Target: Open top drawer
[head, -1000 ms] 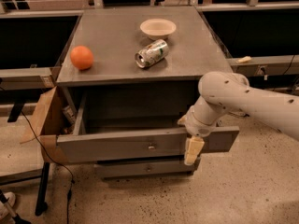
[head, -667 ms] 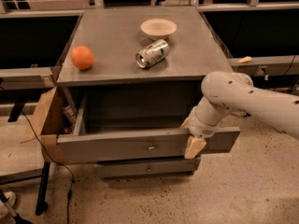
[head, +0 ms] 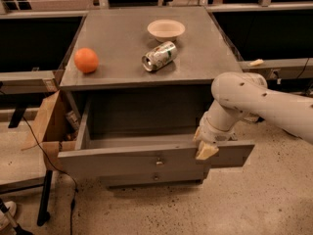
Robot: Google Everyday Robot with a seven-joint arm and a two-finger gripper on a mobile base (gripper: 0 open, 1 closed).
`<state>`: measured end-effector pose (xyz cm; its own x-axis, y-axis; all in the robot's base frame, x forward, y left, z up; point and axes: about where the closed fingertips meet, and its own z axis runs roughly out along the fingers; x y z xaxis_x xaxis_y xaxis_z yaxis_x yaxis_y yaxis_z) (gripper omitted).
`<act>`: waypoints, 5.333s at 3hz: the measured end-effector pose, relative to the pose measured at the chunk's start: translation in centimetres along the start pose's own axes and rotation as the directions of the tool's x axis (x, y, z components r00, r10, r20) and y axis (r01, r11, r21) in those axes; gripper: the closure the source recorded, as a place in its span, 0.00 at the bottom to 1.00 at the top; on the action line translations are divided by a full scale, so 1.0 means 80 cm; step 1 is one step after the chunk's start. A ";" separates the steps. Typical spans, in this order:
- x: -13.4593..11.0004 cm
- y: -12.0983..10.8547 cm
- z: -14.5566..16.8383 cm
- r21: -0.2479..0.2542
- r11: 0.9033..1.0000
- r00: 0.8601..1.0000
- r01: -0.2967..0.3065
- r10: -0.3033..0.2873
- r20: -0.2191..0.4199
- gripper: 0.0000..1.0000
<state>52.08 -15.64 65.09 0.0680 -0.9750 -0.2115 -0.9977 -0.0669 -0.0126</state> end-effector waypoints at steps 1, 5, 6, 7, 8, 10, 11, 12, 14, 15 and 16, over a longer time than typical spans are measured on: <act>0.000 0.002 -0.001 -0.005 1.000 1.000 0.002 -0.002 -0.008 1.00; -0.002 0.008 -0.002 -0.019 1.000 1.000 0.018 -0.019 -0.005 0.36; -0.002 0.008 -0.002 -0.019 1.000 1.000 0.018 -0.019 -0.005 0.13; -0.002 0.008 -0.002 -0.019 1.000 1.000 0.018 -0.019 -0.005 0.00; -0.002 0.009 -0.001 -0.022 1.000 1.000 0.022 -0.022 -0.005 0.00; 0.005 0.029 0.006 -0.046 0.998 0.999 0.039 -0.039 -0.001 0.00; 0.007 0.052 0.010 -0.059 0.997 0.999 0.040 -0.040 0.002 0.00; 0.003 0.065 0.012 -0.072 0.996 0.999 0.048 -0.048 0.006 0.18; 0.002 0.093 0.011 -0.088 0.994 0.998 0.059 -0.059 -0.001 0.64; 0.004 0.101 0.009 -0.092 0.994 0.998 0.057 -0.058 -0.007 0.89; 0.007 0.115 0.004 -0.092 0.994 0.998 0.052 -0.054 -0.015 1.00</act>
Offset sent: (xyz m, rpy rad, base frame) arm -0.0074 -0.0023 0.0102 -0.0160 0.0182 0.0304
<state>42.96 -16.73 64.53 0.1216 -0.9730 -0.1960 -0.9884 -0.1369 0.0662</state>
